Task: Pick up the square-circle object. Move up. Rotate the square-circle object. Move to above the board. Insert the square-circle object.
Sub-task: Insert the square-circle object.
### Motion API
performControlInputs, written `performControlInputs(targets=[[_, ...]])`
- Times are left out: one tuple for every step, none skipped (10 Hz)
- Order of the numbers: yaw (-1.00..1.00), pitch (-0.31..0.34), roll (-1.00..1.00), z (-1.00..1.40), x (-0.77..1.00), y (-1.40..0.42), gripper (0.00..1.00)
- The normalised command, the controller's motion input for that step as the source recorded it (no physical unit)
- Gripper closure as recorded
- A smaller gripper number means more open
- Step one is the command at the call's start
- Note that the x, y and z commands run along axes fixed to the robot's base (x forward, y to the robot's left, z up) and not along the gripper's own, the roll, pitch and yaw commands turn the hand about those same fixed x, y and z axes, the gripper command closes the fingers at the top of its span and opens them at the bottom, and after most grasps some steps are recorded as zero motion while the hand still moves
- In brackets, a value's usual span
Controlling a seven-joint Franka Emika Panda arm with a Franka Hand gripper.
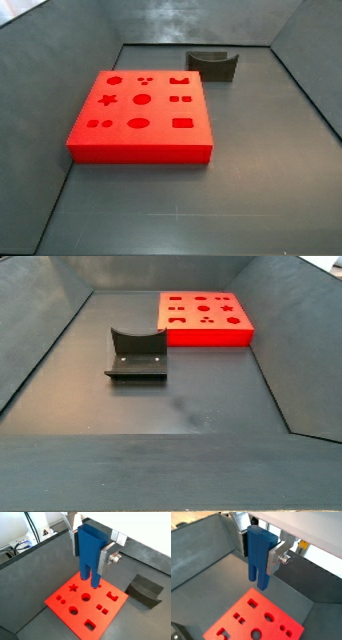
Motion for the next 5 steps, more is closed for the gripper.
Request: performControlInputs(targets=[[0.11,-0.05,0.08,-0.56,-0.6,0.0,1.0],[0.18,-0.069,0.04,-0.71,-0.69,0.0,1.0],[0.19,-0.11,0.05,-0.76,-0.75,-0.04,1.0],[0.22,-0.136,0.01,-0.77,-0.72,-0.02,1.0],[0.25,-0.18,0.0,-0.74,-0.73,-0.05,1.0]])
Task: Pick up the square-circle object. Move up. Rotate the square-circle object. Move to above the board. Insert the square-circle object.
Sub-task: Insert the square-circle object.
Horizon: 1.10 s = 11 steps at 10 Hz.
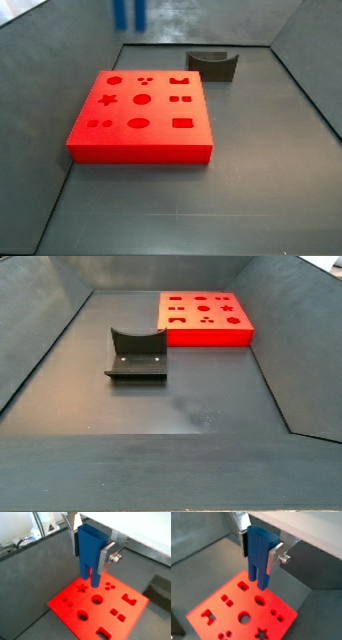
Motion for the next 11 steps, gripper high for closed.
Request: performControlInputs(targets=[[0.31,-0.2,-0.02,-0.7,-0.59,-0.09,1.0],[0.23,-0.131,-0.01,-0.64,-0.31,-0.05,1.0],[0.13,-0.103,-0.07,-0.7,-0.04,-0.08,1.0],[0.05,-0.05,-0.05,-0.69,0.0,-0.11,1.0],[0.03,-0.023,-0.08,-0.65,0.0,-0.07,1.0],[0.0,-0.034,-0.05,-0.55,0.0,-0.08,1.0],[0.04,-0.05,0.0,-0.45,-0.13,-0.07,1.0],[0.08,-0.054,0.02,-0.42,-0.23,-0.03,1.0],[0.1,-0.079,0.0,-0.38,-0.22,-0.03,1.0],[0.13,-0.06,0.0,-0.31,-0.12,-0.03,1.0],[0.17,-0.009,0.0,-0.27,-0.04,-0.09,1.0]])
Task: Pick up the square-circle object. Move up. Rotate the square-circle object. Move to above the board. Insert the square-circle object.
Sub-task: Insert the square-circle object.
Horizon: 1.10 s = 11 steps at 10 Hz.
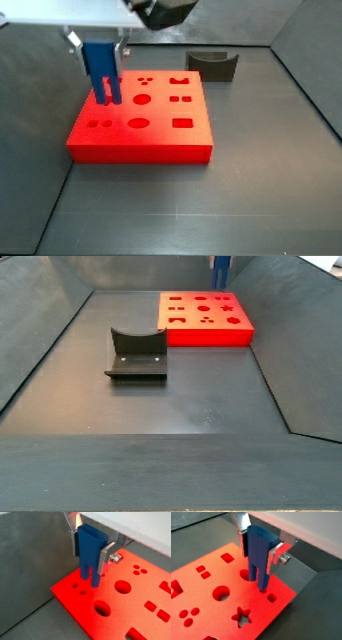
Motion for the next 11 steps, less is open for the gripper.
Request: performControlInputs(targets=[[0.21,-0.039,0.0,-0.36,-0.17,-0.09,1.0],[0.27,-0.074,0.0,-0.39,-0.29,-0.17,1.0],[0.26,-0.096,0.02,-0.32,-0.29,-0.17,1.0],[0.19,-0.056,0.0,-0.27,-0.19,-0.07,1.0],[0.11,-0.017,0.0,-0.24,-0.07,-0.01,1.0],[0.03,0.0,-0.01,-0.2,0.0,0.0,1.0],[0.0,0.0,-0.02,-0.19,0.0,0.0,1.0],[0.0,0.0,-0.03,-0.18,0.0,0.0,1.0],[0.0,0.0,-0.04,-0.19,0.0,0.0,1.0],[0.0,0.0,-0.05,-0.2,0.0,0.0,1.0],[0.0,0.0,-0.04,-0.23,0.0,0.0,1.0]])
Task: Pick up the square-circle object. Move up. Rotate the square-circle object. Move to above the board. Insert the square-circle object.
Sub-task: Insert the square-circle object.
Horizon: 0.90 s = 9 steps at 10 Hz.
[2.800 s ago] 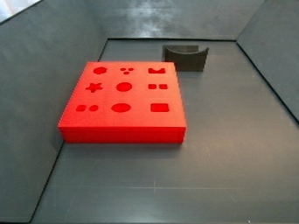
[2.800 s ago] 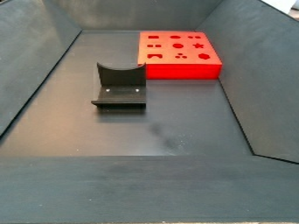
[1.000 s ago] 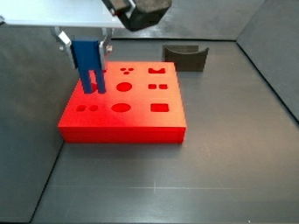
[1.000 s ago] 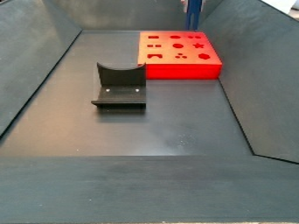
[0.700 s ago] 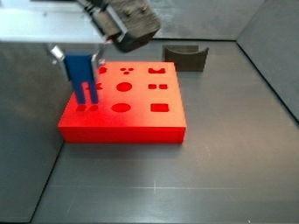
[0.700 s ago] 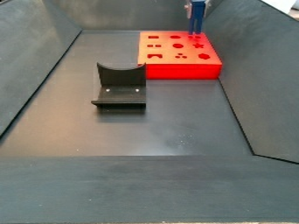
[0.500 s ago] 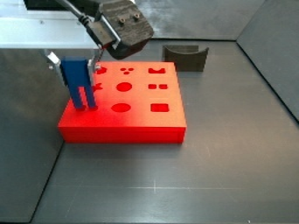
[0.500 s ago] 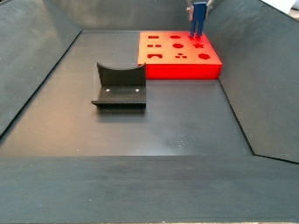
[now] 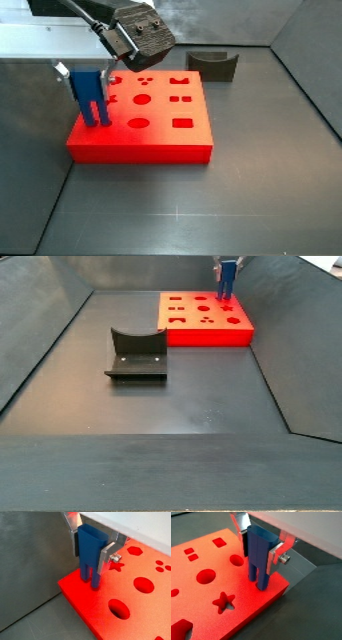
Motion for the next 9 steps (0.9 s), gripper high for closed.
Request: performControlInputs(targets=[[0.0,0.0,-0.05,-0.27,0.0,-0.01,1.0],[0.0,0.0,-0.07,-0.29,0.0,-0.04,1.0],[-0.02,0.0,-0.07,-0.27,0.03,-0.08,1.0],[-0.07,0.0,-0.03,-0.3,0.09,-0.07,1.0],[-0.11,0.07,0.03,-0.39,0.24,-0.07,1.0],[-0.13,0.074,0.05,-0.4,0.24,-0.08,1.0],[-0.12,0.05,0.03,-0.44,0.18,-0.05,1.0],[-0.1,0.051,0.05,-0.45,0.15,-0.02,1.0],[-0.09,0.021,0.05,-0.53,0.03,0.0,1.0]])
